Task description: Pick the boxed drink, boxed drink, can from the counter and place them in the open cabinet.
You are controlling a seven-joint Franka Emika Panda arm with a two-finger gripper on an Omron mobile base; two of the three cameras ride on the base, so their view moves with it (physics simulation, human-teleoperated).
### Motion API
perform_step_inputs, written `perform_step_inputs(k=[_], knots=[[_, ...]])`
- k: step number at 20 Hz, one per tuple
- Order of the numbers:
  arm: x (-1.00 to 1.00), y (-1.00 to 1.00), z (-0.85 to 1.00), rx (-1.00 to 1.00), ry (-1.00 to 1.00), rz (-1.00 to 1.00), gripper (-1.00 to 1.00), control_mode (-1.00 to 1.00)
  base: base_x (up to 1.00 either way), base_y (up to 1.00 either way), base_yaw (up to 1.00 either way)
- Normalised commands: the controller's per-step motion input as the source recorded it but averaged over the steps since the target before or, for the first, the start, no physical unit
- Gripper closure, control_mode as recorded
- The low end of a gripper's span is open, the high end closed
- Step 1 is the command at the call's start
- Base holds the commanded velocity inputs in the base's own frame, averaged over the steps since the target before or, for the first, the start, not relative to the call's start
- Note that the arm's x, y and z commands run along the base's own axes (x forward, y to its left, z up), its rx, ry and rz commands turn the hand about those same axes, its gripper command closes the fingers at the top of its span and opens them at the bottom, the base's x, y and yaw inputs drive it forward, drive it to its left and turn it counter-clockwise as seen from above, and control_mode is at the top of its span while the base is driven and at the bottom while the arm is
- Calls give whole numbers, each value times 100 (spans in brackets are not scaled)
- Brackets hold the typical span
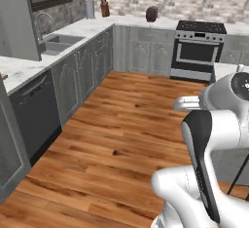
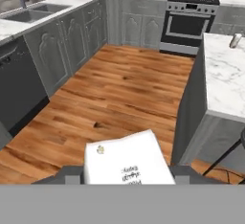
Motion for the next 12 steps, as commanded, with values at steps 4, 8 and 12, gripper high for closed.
perform_step_inputs(k=[4,8,12], knots=[[0,0,0,0,0,0,100,100,-12,3,37],[0,0,0,0,0,0,100,100,2,1,38],[0,0,0,0,0,0,100,100,20,13,38]])
